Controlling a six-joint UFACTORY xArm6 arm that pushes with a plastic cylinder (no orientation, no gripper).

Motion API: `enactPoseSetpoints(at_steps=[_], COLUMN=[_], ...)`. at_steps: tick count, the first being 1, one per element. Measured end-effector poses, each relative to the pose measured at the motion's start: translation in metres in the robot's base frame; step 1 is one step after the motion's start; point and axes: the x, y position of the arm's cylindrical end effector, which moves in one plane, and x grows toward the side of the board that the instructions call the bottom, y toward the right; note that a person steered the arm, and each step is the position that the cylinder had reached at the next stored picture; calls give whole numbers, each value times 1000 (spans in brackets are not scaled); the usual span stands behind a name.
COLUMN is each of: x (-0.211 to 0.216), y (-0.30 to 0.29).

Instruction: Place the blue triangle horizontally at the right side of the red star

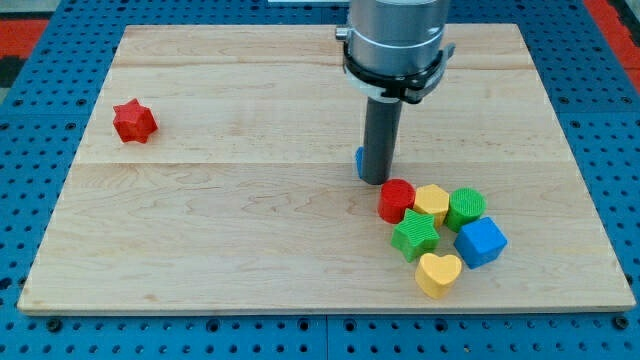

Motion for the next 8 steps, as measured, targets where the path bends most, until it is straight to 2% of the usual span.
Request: enactPoseSetpoints(at_steps=[1,2,3,4,5,7,8], x=[-13,-27,-33,-33,-39,-50,-52], y=[4,-32,-34,25,34,-63,-41])
